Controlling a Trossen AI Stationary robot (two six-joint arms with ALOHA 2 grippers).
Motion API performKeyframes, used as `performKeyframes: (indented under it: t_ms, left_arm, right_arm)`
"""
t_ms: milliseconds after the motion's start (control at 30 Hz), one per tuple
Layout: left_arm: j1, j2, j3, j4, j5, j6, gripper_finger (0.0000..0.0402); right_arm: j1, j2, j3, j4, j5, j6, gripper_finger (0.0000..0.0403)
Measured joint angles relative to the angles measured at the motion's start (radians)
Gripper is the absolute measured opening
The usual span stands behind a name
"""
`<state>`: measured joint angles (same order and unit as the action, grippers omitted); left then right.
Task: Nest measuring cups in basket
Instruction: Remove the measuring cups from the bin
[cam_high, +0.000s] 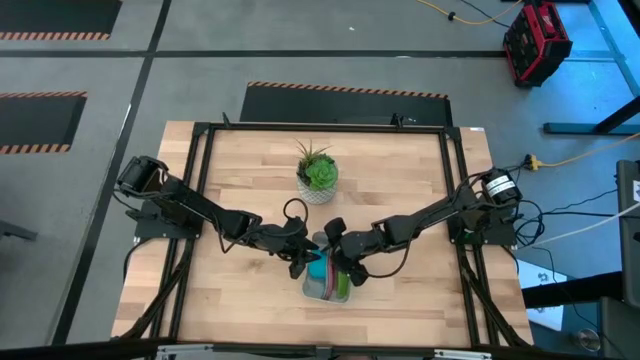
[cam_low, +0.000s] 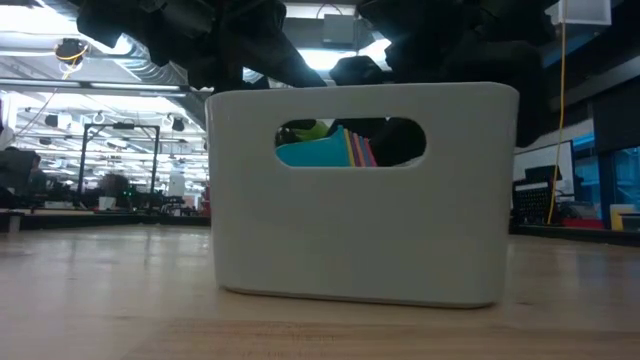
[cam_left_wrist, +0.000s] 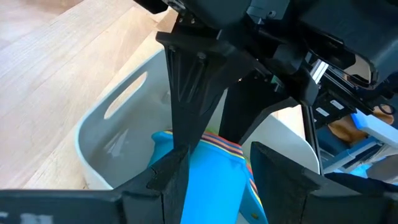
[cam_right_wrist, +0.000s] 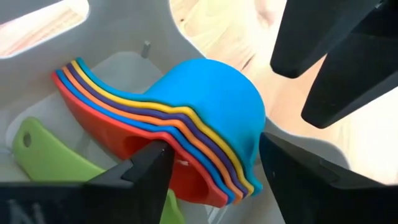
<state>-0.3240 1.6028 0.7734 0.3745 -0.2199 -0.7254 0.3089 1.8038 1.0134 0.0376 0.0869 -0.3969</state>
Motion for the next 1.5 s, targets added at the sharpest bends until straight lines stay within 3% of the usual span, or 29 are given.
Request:
performKeyframes:
  t_ms: [267, 900, 1333, 1500]
  left_arm:
    - [0.000, 0.000, 0.000, 0.000, 0.000, 0.000, 0.0163]
    - [0.000, 0.000, 0.000, 0.000, 0.000, 0.000, 0.0163]
    - [0.000, 0.000, 0.000, 0.000, -0.001, 0.000, 0.0163]
    - [0.001, 0.000, 0.000, 0.001, -0.010, 0.000, 0.0163]
  right_arm:
    - [0.000, 0.002, -0.001, -0.002, -0.004, 0.000, 0.0212]
    - [0.000, 0.003, -0.002, 0.010, -0.001, 0.007, 0.0210]
    - [0.000, 0.005, -0.003, 0.006, 0.049, 0.183, 0.0210]
    - [-0.001, 0.005, -0.003, 0.008, 0.061, 0.182, 0.0210]
